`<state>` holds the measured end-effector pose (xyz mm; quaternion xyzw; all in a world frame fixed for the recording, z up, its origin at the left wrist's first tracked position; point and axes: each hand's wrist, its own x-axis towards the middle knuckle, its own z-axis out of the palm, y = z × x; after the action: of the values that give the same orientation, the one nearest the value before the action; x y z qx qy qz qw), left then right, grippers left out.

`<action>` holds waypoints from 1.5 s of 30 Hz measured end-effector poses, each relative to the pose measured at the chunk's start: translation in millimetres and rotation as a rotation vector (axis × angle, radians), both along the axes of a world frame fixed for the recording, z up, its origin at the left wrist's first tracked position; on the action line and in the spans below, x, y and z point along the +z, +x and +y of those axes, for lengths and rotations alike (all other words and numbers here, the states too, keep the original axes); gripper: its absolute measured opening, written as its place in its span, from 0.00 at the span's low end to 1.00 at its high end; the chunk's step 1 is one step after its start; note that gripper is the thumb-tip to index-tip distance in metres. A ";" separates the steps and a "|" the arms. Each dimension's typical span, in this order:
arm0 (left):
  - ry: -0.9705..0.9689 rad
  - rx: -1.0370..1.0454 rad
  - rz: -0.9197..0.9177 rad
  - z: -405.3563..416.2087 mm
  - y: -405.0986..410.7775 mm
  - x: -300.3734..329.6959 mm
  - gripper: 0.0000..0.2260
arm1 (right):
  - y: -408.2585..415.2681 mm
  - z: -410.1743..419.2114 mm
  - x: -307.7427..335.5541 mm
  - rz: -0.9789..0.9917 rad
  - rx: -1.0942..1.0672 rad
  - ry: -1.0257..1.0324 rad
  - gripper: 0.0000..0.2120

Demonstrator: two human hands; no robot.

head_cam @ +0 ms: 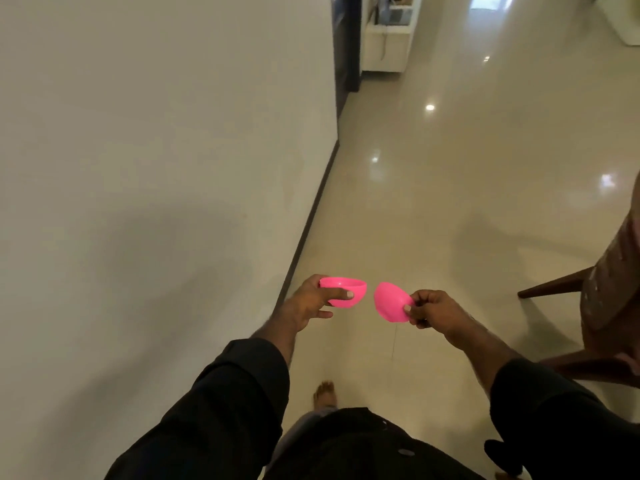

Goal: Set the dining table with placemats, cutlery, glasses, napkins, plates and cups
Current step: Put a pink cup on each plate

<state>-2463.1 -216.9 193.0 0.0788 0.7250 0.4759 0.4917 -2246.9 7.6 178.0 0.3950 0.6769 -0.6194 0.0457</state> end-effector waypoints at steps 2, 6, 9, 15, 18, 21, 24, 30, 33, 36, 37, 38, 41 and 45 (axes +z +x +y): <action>0.002 -0.105 -0.001 46.4 -31.5 5.5 0.43 | -14.7 25.1 3.4 0.002 -0.077 0.011 0.02; 0.013 -0.233 0.009 147.9 -80.2 17.5 0.41 | -34.8 82.5 9.5 0.003 -0.222 0.030 0.02; 0.020 -0.312 0.006 229.5 -107.5 16.9 0.37 | -48.7 139.1 6.5 0.010 -0.313 0.032 0.02; -0.007 -0.385 0.004 391.0 -137.0 0.1 0.39 | -71.9 278.2 -15.3 0.047 -0.523 -0.044 0.03; -0.006 -0.408 -0.003 467.1 -144.4 4.0 0.42 | -75.2 345.9 -12.4 0.030 -0.552 -0.064 0.03; 0.022 -0.425 -0.019 545.3 -150.4 14.4 0.41 | -76.9 413.9 1.2 0.023 -0.569 -0.049 0.02; 0.024 -0.480 -0.014 623.4 -156.4 19.2 0.43 | -79.5 481.5 11.4 0.045 -0.622 -0.030 0.04; 0.045 -0.610 0.008 799.0 -176.0 7.5 0.43 | -93.7 620.0 7.4 0.070 -0.790 0.018 0.02; 0.051 -0.680 0.006 894.5 -184.6 -4.3 0.43 | -97.5 691.9 -0.4 0.055 -0.881 0.042 0.02; 0.017 -0.800 0.002 981.4 -185.8 -7.3 0.46 | -97.0 753.3 -1.4 0.029 -1.010 0.040 0.02; 0.011 -0.851 0.003 1008.0 -183.7 -5.8 0.46 | -95.6 770.9 -0.3 0.030 -1.051 0.038 0.02; 0.004 -0.895 0.008 1034.7 -180.1 -3.2 0.45 | -92.8 786.5 0.9 0.032 -1.093 0.040 0.02; -0.010 -0.993 0.019 1113.9 -161.7 4.7 0.43 | -79.7 826.8 4.4 0.024 -1.190 0.045 0.02; 0.014 -1.136 0.033 1214.2 -111.8 8.5 0.42 | -42.2 883.4 -2.6 0.017 -1.317 0.044 0.02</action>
<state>-2574.9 997.3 201.5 0.4671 0.5733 0.1401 0.6584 -2289.1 891.0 175.4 0.7225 0.3066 -0.5071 -0.3560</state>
